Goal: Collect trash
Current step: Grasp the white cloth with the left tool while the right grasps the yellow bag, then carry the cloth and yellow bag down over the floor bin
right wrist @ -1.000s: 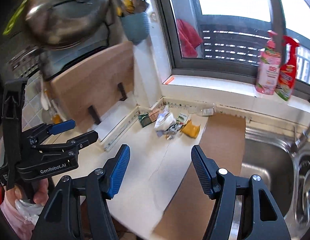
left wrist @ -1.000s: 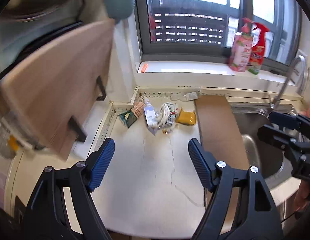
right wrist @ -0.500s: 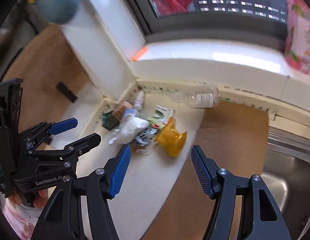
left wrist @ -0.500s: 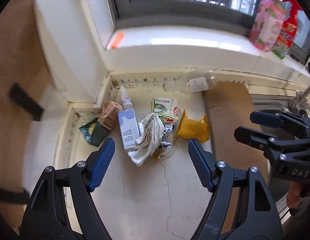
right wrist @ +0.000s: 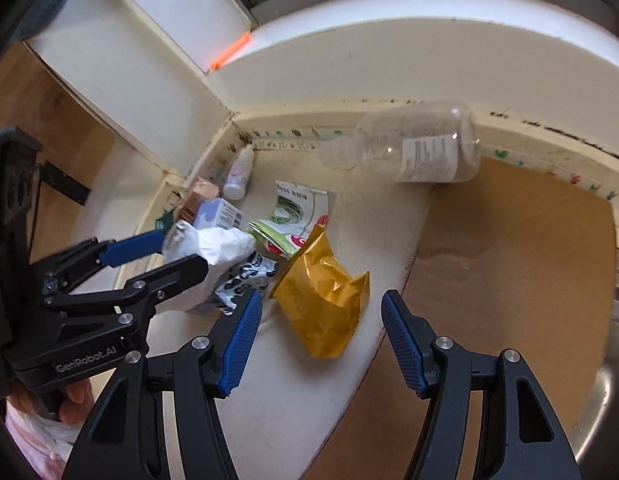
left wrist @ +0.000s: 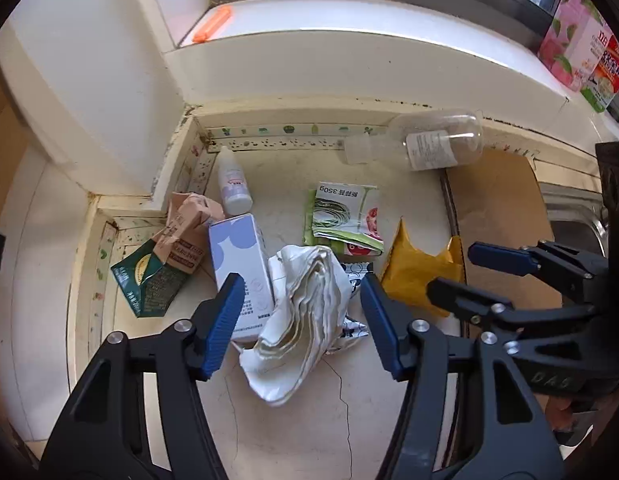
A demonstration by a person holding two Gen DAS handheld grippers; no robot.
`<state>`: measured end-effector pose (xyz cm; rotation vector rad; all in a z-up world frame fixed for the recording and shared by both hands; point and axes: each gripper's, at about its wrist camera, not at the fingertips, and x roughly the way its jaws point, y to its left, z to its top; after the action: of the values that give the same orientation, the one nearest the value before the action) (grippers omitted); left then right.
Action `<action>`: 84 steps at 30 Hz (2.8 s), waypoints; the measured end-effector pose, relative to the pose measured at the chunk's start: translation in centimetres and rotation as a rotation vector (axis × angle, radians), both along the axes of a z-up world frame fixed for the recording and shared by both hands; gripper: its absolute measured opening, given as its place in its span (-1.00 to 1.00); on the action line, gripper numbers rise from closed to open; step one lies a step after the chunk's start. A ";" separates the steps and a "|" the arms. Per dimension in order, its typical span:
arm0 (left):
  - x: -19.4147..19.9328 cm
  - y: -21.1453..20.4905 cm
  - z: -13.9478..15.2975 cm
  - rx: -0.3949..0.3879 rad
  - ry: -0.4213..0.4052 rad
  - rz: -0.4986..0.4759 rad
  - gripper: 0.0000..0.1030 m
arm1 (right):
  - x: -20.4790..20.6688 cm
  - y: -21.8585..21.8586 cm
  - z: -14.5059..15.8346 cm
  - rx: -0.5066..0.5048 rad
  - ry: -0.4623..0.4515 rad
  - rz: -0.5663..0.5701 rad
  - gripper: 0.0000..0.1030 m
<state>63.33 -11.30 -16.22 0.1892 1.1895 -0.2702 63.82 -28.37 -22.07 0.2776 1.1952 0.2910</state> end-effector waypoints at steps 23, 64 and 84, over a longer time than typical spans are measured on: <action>-2.9 0.5 3.5 -0.004 -0.067 0.006 -0.48 | -3.4 1.1 3.3 0.014 -0.068 0.031 -0.70; -48.9 15.5 14.9 -0.122 -0.233 -0.149 -0.48 | -54.3 18.0 18.8 -0.023 -0.273 -0.094 -0.72; -60.1 18.7 -3.0 -0.089 -0.031 -0.109 -0.48 | -69.4 21.6 3.0 -0.070 -0.073 -0.143 -0.72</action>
<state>3.18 7.42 -19.24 0.1798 1.1360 -0.4141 -5.55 -6.80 -19.11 0.2879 1.1055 0.1337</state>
